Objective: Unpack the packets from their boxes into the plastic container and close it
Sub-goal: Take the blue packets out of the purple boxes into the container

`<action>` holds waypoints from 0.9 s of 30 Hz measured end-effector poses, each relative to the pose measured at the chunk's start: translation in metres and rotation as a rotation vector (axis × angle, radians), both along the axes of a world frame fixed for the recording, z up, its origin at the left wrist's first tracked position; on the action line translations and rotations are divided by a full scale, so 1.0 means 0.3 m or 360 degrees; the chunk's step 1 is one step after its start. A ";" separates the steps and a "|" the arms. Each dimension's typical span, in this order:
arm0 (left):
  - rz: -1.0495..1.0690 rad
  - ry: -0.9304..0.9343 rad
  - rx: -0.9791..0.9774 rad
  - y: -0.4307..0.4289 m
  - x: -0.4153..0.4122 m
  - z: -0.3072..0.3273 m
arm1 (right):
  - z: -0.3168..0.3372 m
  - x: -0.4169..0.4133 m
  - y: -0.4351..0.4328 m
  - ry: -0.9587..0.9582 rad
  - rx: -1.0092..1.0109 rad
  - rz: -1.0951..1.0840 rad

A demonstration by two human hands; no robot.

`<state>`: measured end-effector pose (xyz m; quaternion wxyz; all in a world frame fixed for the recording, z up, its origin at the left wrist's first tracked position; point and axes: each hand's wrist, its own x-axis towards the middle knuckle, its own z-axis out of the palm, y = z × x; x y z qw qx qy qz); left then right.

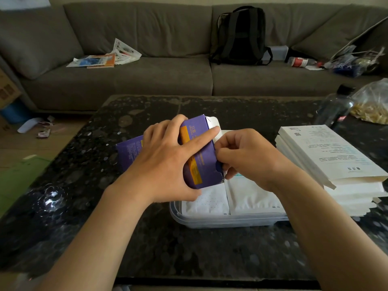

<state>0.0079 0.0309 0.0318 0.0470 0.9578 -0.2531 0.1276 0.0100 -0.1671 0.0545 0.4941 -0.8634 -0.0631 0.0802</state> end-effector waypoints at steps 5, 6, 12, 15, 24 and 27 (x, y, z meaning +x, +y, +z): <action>0.0022 0.0016 -0.0001 0.001 0.002 0.001 | -0.012 0.004 0.004 -0.0018 0.0043 -0.0022; 0.0024 0.0017 -0.0002 0.002 0.001 0.001 | -0.013 0.005 0.001 -0.0043 0.0075 -0.0011; -0.0018 -0.0059 0.0021 -0.005 -0.002 -0.003 | -0.011 0.005 -0.019 -0.0081 0.0118 0.0180; -0.0035 -0.0090 0.0015 -0.008 -0.002 -0.007 | -0.021 0.013 -0.020 -0.0055 0.0133 0.0194; -0.0072 -0.0088 -0.0057 -0.008 0.000 -0.007 | -0.059 0.050 -0.035 0.0182 0.0583 0.0081; -0.0061 -0.0084 -0.0058 -0.005 0.006 -0.011 | -0.070 0.058 -0.042 0.0351 0.0786 0.0118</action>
